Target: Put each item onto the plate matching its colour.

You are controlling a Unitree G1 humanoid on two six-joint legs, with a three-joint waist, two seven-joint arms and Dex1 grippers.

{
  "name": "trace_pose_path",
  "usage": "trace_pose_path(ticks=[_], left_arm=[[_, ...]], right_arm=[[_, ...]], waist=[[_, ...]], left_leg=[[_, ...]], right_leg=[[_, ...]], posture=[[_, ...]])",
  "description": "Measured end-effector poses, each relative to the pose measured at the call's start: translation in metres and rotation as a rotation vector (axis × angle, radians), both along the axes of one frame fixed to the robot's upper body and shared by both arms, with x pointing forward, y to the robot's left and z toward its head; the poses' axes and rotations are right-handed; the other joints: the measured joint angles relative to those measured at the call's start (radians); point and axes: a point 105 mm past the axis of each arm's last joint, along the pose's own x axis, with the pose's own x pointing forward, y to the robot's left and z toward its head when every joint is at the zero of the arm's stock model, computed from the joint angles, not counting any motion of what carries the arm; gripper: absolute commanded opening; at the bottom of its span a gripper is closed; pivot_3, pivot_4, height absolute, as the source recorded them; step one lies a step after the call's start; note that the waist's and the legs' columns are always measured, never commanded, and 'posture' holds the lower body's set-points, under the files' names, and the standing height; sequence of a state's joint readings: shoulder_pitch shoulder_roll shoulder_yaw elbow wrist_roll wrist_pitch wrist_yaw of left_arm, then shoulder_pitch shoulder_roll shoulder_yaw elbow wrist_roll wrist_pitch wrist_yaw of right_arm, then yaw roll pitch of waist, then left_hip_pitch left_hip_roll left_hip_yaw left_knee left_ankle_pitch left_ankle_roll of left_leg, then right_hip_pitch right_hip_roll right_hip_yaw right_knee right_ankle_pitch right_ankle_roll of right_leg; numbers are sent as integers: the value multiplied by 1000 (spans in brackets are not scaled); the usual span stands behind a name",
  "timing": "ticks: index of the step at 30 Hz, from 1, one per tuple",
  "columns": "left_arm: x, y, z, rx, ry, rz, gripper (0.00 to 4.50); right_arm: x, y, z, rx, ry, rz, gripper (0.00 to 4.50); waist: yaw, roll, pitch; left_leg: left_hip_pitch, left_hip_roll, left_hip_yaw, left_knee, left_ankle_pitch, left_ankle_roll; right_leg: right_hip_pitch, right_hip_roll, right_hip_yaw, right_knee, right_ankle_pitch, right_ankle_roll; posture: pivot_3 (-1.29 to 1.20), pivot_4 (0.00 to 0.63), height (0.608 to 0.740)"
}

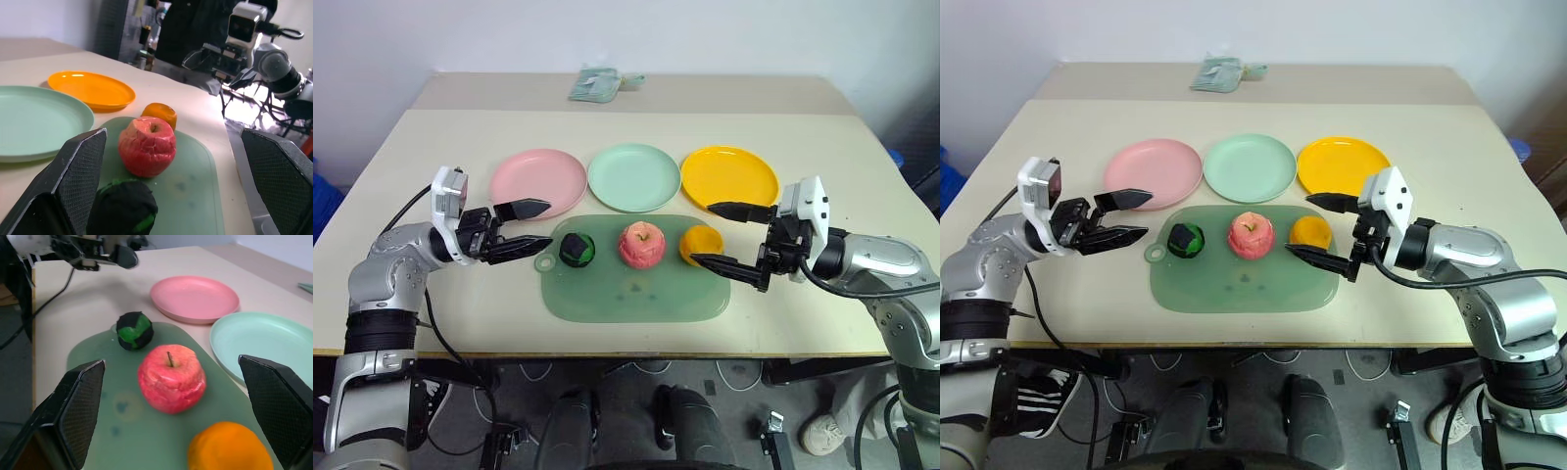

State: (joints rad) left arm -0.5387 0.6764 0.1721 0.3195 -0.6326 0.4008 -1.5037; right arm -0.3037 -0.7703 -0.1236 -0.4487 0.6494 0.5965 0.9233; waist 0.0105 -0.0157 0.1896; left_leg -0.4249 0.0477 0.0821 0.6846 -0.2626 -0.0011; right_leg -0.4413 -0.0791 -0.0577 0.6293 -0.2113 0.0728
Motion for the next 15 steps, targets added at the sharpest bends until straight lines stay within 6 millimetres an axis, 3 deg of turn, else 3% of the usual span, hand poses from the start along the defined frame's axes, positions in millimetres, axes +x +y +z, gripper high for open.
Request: trace_pose_path(ticks=[4, 12, 15], left_arm=[[7, 4, -4, 85, -20, 25, 4500], [15, -23, -34, 189, -54, -41, 4500], [19, -30, -35, 199, -72, -55, 4500]], right_arm=[[-2, 9, 1, -6, -13, 13, 4438], [-5, 20, -8, -17, 4, 48, 4438], [-5, 21, -9, -23, 1, 49, 4438]], waist=[[0, 0, 0], [1, 0, 0], [2, 0, 0]], left_leg=[[0, 0, 0, 0, 0, 0], [-1, 0, 1, 0, 0, 0], [-1, 0, 0, 0, 0, 0]], right_leg=[[0, 0, 0, 0, 0, 0], [-1, -1, 0, 0, 0, 0], [-1, 0, 0, 0, 0, 0]], posture=[[0, 150, 740], [0, 150, 740], [0, 150, 740]])
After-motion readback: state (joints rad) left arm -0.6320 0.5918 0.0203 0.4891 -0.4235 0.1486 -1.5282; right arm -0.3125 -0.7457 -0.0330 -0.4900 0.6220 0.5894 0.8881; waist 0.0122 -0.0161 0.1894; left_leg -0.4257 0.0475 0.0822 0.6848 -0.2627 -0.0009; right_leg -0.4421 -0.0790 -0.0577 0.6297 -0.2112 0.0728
